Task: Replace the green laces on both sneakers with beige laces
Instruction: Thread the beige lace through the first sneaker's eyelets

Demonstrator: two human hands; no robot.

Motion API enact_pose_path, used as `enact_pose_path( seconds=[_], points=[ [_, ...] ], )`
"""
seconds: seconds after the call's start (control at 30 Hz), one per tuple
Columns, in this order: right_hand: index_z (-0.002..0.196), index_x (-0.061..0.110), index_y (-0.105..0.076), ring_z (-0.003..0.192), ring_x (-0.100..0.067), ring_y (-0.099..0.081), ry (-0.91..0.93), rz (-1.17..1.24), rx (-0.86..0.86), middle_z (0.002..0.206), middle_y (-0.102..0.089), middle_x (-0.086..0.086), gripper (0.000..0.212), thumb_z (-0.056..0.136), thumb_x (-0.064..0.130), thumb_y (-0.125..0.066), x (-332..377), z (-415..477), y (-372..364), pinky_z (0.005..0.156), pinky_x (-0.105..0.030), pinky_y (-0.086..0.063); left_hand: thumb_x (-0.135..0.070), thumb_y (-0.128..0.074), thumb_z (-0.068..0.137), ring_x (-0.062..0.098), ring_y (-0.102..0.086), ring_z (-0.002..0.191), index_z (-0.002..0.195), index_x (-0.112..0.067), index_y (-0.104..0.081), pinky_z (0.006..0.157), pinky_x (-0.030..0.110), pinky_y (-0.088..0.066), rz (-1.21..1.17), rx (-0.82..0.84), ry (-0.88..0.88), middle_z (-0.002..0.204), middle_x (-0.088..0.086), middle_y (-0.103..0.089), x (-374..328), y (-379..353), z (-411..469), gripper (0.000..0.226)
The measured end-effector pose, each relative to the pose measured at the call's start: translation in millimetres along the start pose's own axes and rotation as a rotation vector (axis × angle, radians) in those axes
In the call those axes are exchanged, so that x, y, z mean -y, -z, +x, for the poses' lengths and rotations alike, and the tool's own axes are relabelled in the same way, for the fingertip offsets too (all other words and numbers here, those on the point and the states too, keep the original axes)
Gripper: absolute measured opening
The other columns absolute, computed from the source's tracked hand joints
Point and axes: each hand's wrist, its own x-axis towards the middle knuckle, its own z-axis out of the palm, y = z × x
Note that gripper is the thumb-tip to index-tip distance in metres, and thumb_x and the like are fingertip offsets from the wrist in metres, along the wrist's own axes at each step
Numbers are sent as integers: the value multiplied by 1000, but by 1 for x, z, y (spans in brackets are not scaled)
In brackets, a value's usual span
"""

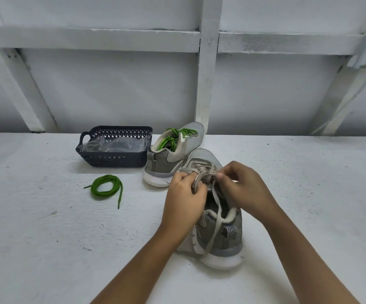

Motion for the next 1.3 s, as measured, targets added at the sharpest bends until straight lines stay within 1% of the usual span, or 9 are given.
enact_pose_path(
  seconds=[0.17, 0.3, 0.43, 0.53, 0.6, 0.77, 0.93, 1.17, 1.3],
  points=[
    [76, 8, -46, 87, -27, -68, -242, 1082, -5, 81, -69, -14, 23, 96, 1, -39, 5, -7, 26, 82, -37, -55, -11, -52, 89, 7, -48, 86, 113, -15, -67, 70, 10, -31, -37, -16, 36, 102, 1, -54, -2, 1, -3, 28],
    [71, 12, -42, 48, -18, -54, -300, 1455, 17, 55, -49, -5, 28, 97, 9, -33, 7, -9, 39, 54, -29, -57, -10, -54, 90, 6, -47, 89, 114, -12, -67, 73, 13, -32, -50, -34, 48, 104, -1, -55, -2, 1, -4, 28],
    [72, 14, -44, 38, -7, -19, -310, 879, 255, 54, -33, 0, 27, 96, 6, -35, -2, -14, 60, 39, -10, -16, -11, -54, 90, 8, -50, 89, 114, -14, -66, 73, 14, -34, -70, -43, 60, 102, -2, -56, -3, 1, -6, 27],
    [79, 9, -58, 38, -13, -28, -253, 272, 553, 54, -43, -3, 25, 97, 6, -41, -4, -19, 71, 37, -15, -23, -12, -55, 90, 3, -48, 94, 121, -12, -62, 79, 10, -33, -80, -65, 76, 105, -8, -52, -4, 1, -6, 32],
    [87, 17, -63, 51, -16, -53, -182, 76, 502, 66, -60, -1, 19, 97, 16, -48, 2, -20, 70, 46, -25, -44, -12, -56, 90, 2, -48, 95, 122, -12, -62, 80, 11, -34, -81, -66, 78, 107, -7, -53, -4, 0, -7, 32],
    [93, 31, -65, 92, -4, -56, 103, -80, 136, 97, -61, 8, 7, 89, 26, -61, 18, -5, 39, 76, -17, -40, -12, -55, 91, 4, -50, 93, 122, -14, -61, 79, 13, -36, -81, -58, 67, 107, -7, -53, -6, 2, -9, 31],
    [92, 19, -73, 105, -21, -50, 175, -276, 174, 97, -47, 2, 11, 84, 25, -68, 9, 9, 0, 88, -30, -40, -12, -57, 90, 5, -51, 93, 121, -12, -62, 83, 17, -40, -78, -57, 68, 106, -5, -54, -5, 2, -9, 31],
    [73, 14, -69, 85, 2, -60, 167, 89, 289, 93, -68, 12, 11, 84, 16, -68, 8, -10, 34, 63, -9, -38, -14, -55, 92, 3, -51, 99, 125, -16, -59, 84, 14, -39, -70, -48, 82, 110, -9, -53, -7, 4, -9, 34],
    [71, 18, -68, 85, -11, -64, 200, 121, 438, 88, -70, 11, 14, 85, 18, -69, 5, -21, 52, 72, -27, -46, -14, -55, 92, 2, -49, 102, 127, -16, -58, 85, 11, -37, -63, -40, 90, 114, -7, -55, -6, 4, -8, 36]
  ],
)
